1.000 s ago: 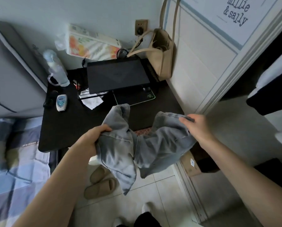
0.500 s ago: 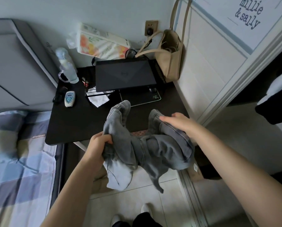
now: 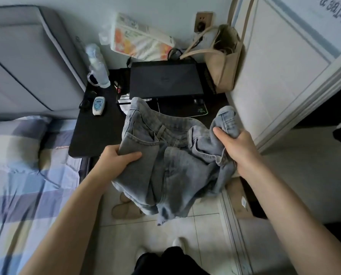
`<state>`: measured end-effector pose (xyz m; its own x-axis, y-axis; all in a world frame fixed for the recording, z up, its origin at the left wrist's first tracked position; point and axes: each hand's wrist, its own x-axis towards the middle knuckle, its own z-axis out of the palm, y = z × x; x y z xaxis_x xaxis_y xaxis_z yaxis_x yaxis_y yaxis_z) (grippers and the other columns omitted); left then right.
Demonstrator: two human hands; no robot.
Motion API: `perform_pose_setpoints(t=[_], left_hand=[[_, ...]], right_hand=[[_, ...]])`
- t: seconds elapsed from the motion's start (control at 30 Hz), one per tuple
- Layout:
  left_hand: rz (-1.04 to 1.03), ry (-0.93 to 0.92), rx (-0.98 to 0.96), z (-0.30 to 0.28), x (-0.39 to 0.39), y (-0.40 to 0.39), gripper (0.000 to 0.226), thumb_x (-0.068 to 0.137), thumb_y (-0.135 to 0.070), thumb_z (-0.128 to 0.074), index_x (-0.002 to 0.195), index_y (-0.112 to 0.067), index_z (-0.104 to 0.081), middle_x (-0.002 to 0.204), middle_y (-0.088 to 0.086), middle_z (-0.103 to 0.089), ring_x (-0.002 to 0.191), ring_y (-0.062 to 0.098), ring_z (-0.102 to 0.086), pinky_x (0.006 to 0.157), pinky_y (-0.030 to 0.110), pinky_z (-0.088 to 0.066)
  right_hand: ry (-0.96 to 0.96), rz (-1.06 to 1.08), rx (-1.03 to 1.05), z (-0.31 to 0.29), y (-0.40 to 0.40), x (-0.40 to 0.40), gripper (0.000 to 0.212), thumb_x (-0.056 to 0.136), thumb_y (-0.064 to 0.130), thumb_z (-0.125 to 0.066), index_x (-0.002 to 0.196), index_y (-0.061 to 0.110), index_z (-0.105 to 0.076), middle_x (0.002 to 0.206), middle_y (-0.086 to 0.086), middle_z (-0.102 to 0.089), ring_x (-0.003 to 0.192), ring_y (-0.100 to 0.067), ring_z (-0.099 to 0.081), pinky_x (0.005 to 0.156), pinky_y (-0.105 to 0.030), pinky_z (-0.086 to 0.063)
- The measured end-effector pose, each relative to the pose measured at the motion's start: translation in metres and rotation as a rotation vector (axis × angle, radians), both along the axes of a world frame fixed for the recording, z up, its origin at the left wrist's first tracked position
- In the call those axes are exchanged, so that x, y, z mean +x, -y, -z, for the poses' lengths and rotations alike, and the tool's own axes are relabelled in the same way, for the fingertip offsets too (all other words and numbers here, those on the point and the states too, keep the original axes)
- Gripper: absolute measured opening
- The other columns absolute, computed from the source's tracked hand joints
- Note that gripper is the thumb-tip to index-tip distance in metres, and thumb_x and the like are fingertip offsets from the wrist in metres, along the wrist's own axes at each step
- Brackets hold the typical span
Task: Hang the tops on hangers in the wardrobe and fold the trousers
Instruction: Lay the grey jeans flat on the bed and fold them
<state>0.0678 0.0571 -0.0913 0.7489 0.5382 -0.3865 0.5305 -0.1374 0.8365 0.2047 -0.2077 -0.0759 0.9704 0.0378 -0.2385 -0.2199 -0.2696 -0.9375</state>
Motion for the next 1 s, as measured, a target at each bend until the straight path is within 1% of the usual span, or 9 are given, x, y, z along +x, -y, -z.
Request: perform_pose_setpoints(t=[0.1,0.23,0.4,0.47,0.6,0.7,0.77,0.9,1.0], left_hand=[[-0.098,0.191,-0.222,-0.004,-0.024,0.007,0.015,0.066,-0.018,-0.084,0.073,-0.007,-0.076,0.080,0.008,-0.076,0.076,0.019,-0.074,0.065,0.030,-0.057],[-0.144,0.318,-0.425,-0.008,-0.065,0.011,0.030,0.056,-0.020,-0.089,0.083,-0.011,-0.079,0.092,0.014,-0.076,0.085,0.025,-0.074,0.064,0.025,-0.058],[-0.179,0.313,-0.350,-0.008,-0.141,-0.002,0.064,0.045,-0.048,-0.093,0.090,-0.006,-0.077,0.097,0.019,-0.074,0.092,0.032,-0.072,0.076,0.034,-0.058],[-0.248,0.310,-0.311,-0.008,-0.175,-0.009,0.058,0.049,-0.047,-0.091,0.086,-0.005,-0.077,0.092,0.020,-0.074,0.086,0.033,-0.073,0.070,0.032,-0.060],[-0.611,0.325,-0.280,0.003,-0.262,-0.021,0.026,0.064,-0.031,-0.082,0.077,-0.009,-0.077,0.083,0.015,-0.076,0.074,0.028,-0.074,0.058,0.028,-0.059],[-0.852,0.343,-0.269,0.018,-0.335,-0.027,0.010,0.083,-0.020,-0.074,0.081,-0.010,-0.072,0.079,0.008,-0.076,0.069,0.018,-0.074,0.052,0.021,-0.055],[-0.940,0.345,-0.222,0.024,-0.387,-0.027,0.001,0.086,-0.017,-0.071,0.086,-0.017,-0.072,0.083,0.000,-0.077,0.073,0.013,-0.073,0.056,0.019,-0.055],[-0.961,0.389,-0.107,0.024,-0.478,-0.027,0.019,0.087,-0.006,-0.067,0.096,-0.023,-0.070,0.090,-0.004,-0.077,0.082,0.011,-0.072,0.066,0.022,-0.058],[-0.987,0.404,-0.055,0.022,-0.527,-0.024,0.020,0.089,-0.010,-0.067,0.089,-0.030,-0.073,0.089,-0.007,-0.076,0.084,0.007,-0.071,0.069,0.023,-0.057]], right_hand=[[-0.035,0.030,0.189,-0.010,0.007,-0.032,0.014,0.080,0.034,-0.074,0.073,0.022,-0.071,0.073,0.004,-0.074,0.074,-0.010,-0.072,0.067,-0.026,-0.058],[-0.047,0.004,0.245,-0.019,0.009,-0.065,0.013,0.082,0.031,-0.072,0.083,0.017,-0.073,0.088,-0.005,-0.075,0.089,-0.019,-0.071,0.087,-0.039,-0.056],[0.061,-0.250,0.131,-0.030,0.002,-0.108,0.026,0.084,0.038,-0.069,0.082,0.012,-0.071,0.085,-0.013,-0.073,0.089,-0.028,-0.069,0.083,-0.049,-0.053],[0.124,-0.355,0.084,-0.034,-0.010,-0.124,0.023,0.083,0.043,-0.068,0.082,0.020,-0.070,0.080,-0.009,-0.072,0.080,-0.020,-0.069,0.076,-0.047,-0.054],[0.221,-0.522,0.063,-0.035,-0.049,-0.162,0.027,0.077,0.055,-0.063,0.079,0.030,-0.070,0.072,0.008,-0.071,0.071,-0.005,-0.068,0.064,-0.027,-0.053],[0.212,-0.557,0.084,-0.027,-0.076,-0.189,0.042,0.074,0.060,-0.064,0.088,0.021,-0.071,0.083,-0.001,-0.074,0.083,-0.019,-0.071,0.074,-0.042,-0.055],[0.193,-0.611,0.102,-0.021,-0.096,-0.213,0.035,0.076,0.054,-0.066,0.091,0.024,-0.073,0.086,0.003,-0.075,0.085,-0.015,-0.072,0.074,-0.039,-0.057],[0.171,-0.707,0.157,-0.011,-0.134,-0.265,0.024,0.075,0.043,-0.070,0.092,0.026,-0.075,0.089,0.006,-0.076,0.088,-0.011,-0.072,0.066,-0.021,-0.055],[0.169,-0.781,0.156,-0.002,-0.157,-0.300,0.031,0.072,0.046,-0.073,0.094,0.024,-0.074,0.089,0.005,-0.075,0.089,-0.014,-0.072,0.074,-0.030,-0.058]])
